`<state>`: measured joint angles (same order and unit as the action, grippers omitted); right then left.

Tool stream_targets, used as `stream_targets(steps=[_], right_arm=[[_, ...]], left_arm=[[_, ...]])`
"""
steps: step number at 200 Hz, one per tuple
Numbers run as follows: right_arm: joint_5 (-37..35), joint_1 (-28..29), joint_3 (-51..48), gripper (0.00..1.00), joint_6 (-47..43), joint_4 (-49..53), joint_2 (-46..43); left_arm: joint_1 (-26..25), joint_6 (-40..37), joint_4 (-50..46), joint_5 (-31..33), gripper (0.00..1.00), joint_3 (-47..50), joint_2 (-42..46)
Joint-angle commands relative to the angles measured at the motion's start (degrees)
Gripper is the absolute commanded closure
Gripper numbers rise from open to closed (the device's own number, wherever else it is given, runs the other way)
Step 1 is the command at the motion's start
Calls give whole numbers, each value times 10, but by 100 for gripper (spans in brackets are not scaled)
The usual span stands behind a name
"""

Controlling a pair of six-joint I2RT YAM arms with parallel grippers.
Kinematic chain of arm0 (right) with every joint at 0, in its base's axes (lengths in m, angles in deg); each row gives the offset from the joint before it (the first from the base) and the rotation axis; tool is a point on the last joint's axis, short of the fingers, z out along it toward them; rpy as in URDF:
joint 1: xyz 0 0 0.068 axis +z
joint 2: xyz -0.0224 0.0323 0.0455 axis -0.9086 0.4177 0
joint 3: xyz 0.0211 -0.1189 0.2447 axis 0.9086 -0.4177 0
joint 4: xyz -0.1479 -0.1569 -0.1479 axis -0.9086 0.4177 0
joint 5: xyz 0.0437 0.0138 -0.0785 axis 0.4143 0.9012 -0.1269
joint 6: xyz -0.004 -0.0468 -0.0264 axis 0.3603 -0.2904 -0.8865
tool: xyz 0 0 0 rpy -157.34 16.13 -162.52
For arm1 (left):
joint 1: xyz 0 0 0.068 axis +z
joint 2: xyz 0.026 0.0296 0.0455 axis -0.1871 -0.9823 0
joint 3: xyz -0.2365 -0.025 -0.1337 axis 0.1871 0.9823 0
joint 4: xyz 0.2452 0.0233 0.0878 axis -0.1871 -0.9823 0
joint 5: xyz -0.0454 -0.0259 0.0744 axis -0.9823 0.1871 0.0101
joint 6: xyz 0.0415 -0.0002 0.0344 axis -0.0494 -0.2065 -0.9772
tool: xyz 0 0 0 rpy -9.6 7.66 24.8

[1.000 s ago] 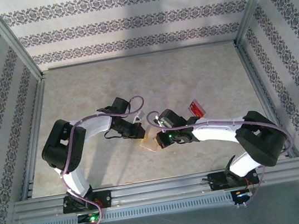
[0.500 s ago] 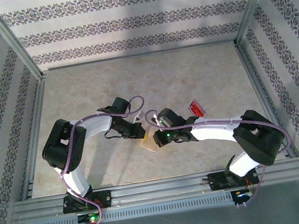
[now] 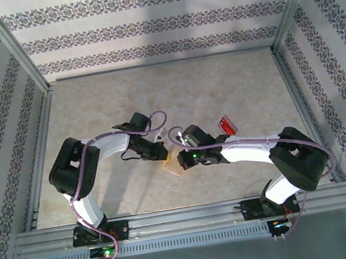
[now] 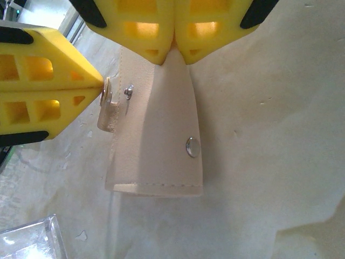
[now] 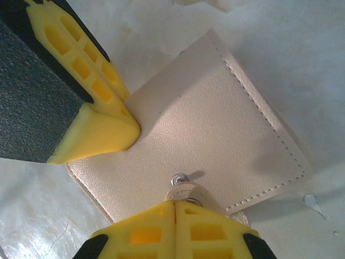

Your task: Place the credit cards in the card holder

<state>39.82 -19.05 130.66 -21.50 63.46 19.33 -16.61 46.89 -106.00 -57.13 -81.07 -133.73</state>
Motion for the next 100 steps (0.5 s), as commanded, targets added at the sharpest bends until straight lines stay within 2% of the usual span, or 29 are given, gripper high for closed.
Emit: stream_targets(steps=[1,100], right_arm=[[0,-6,-10,95,7,-10,-15],[-36,-11,-30,97,14,3,-42]], left_arm=[[-13,-2,-19,23,98,0,-18],[-18,0,-17,19,100,-1,-29]])
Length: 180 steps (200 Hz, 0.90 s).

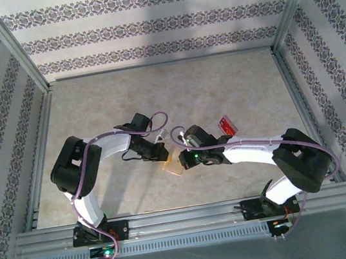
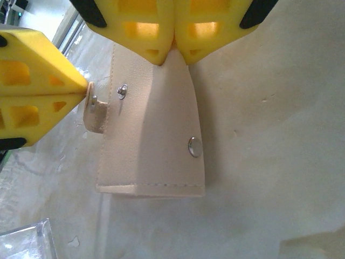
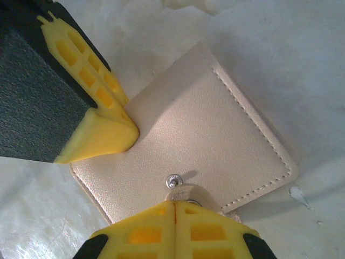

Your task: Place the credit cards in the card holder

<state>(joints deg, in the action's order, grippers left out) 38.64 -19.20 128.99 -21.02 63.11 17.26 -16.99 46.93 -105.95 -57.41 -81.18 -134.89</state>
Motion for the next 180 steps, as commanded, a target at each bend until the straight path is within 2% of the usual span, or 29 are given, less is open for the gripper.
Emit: stream_targets(steps=[1,68,180], right_arm=[[-25,-9,-14,97,10,7,-22],[-32,-13,-8,97,3,32,-19],[-14,15,29,97,12,-5,42]], left_arm=[[-14,0,-17,21,100,0,-18],[-14,-3,-19,22,100,-2,-17],[-14,-3,-20,22,100,-1,-16]])
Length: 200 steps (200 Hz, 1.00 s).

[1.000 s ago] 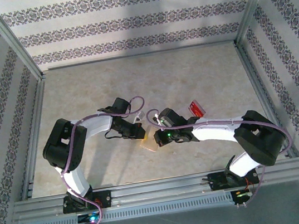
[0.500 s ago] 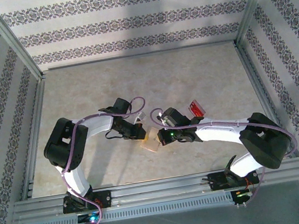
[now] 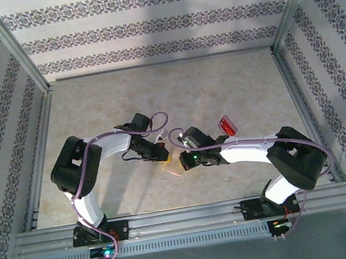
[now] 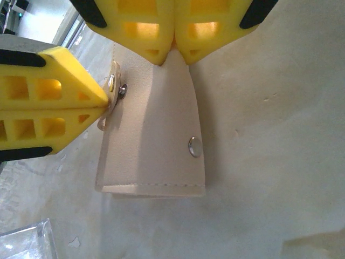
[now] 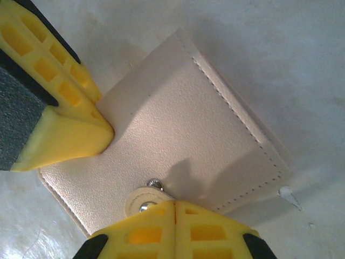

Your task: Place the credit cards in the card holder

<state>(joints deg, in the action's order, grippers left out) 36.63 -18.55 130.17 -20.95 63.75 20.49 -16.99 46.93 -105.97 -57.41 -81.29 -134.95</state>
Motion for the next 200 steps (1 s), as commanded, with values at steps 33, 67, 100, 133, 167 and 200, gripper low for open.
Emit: stream_targets(steps=[33,67,100,133,167,200], right_arm=[[-3,9,15,97,11,-8,-2],[-20,8,5,97,9,1,-26],[-32,8,-1,97,13,3,-37],[-22,10,-2,97,16,-1,-36],[-19,17,-6,97,22,1,-34],[-54,20,-23,83,23,25,-95]], left_arm=[[-14,-4,-20,21,100,-1,-15],[-14,-4,-20,22,100,-1,-16],[-14,-5,-21,23,100,-1,-14],[-15,-6,-22,23,100,-1,-13],[-14,-7,-24,23,100,-3,-14],[-14,-8,-25,25,100,-2,-12]])
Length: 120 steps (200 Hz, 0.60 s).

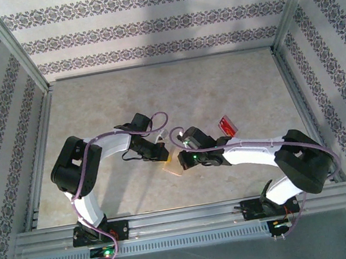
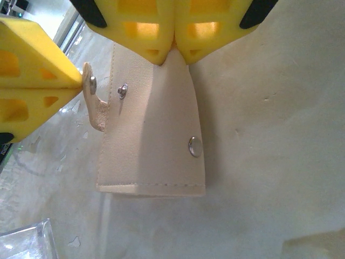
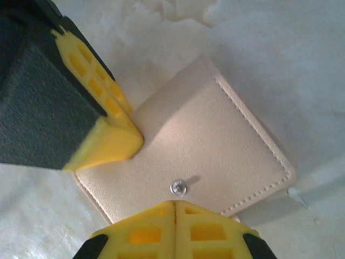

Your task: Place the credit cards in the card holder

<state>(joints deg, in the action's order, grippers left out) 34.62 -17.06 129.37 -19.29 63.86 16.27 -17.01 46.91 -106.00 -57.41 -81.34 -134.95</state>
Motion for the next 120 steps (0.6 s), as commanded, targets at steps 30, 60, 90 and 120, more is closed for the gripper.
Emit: stream_targets(steps=[30,60,90,120], right_arm=[[-69,5,-11,71,-48,76,-81],[-27,-2,10,82,-55,98,-38],[-11,10,10,83,-33,65,-4],[-15,11,14,84,-25,38,15]], left_arm=[[-14,-8,-25,24,100,-2,-14],[-14,-9,-27,24,100,-4,-14],[-14,-10,-27,27,100,-2,-12],[-14,-10,-27,25,100,-2,-14]])
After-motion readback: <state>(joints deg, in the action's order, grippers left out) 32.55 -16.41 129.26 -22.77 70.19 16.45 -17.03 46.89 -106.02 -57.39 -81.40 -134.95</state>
